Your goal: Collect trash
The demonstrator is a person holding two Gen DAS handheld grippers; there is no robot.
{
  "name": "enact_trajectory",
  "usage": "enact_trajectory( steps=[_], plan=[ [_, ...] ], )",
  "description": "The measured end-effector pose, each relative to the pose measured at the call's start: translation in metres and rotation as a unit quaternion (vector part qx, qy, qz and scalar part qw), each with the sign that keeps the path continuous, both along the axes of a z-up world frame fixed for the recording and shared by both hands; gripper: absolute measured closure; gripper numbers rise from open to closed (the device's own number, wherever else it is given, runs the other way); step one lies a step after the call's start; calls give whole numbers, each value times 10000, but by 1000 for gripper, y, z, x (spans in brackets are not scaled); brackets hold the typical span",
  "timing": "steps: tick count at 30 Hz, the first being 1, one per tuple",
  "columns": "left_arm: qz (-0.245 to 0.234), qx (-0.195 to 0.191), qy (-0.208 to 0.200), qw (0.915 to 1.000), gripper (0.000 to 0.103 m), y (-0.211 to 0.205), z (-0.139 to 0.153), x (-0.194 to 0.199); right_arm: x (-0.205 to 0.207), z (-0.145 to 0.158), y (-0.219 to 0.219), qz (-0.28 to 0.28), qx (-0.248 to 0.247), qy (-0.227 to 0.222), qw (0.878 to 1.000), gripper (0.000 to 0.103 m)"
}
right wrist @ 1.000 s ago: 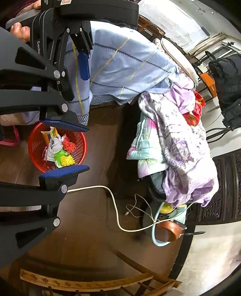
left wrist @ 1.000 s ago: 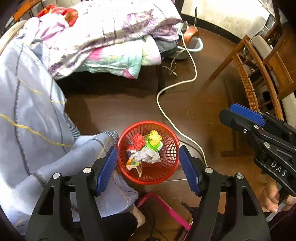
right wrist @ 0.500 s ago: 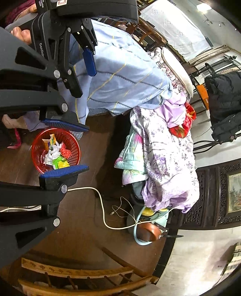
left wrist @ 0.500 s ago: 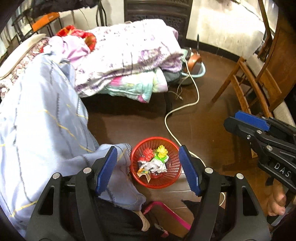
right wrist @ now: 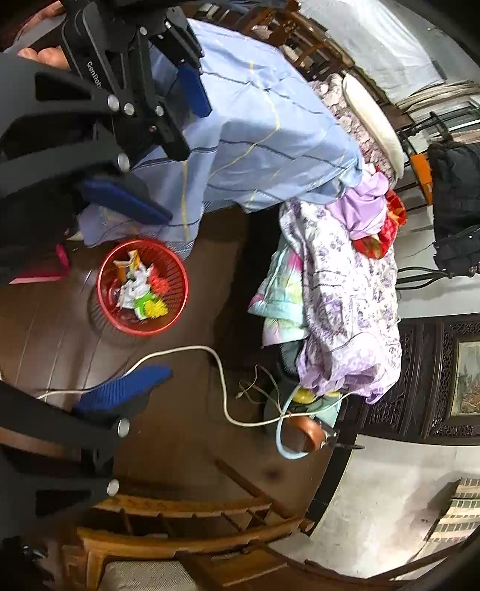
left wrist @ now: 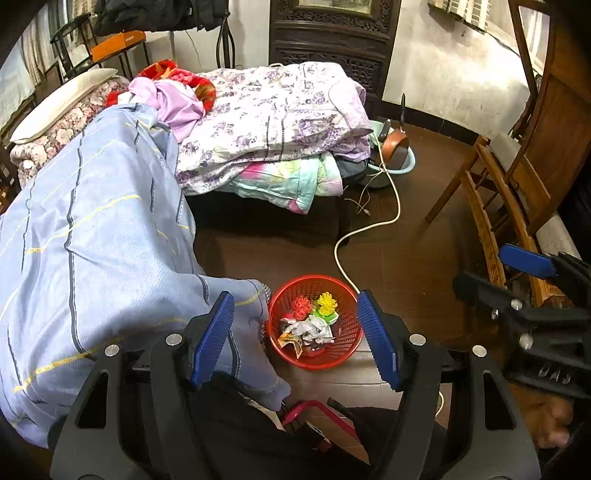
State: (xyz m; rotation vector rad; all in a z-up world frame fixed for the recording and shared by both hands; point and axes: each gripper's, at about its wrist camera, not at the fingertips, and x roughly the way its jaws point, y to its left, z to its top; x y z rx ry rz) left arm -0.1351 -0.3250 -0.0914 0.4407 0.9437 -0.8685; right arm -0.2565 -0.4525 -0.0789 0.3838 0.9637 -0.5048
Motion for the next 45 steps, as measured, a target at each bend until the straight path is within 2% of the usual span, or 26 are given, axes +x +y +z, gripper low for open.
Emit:
enact_trajectory(
  steps=[12,34,45],
  plan=[
    [17,61,-40,10000,32,5,-7,-11,-12,-18,12,-73,-90,409,9991,22],
    [-60,229,50,9997,28,-3,-20,-11,-9,-34,10,-82,-18,486,9988,22],
    [65,327,73,9994,25,-6,-26,-3,-10,-40,6,-73,30,557,9984,22]
  ],
)
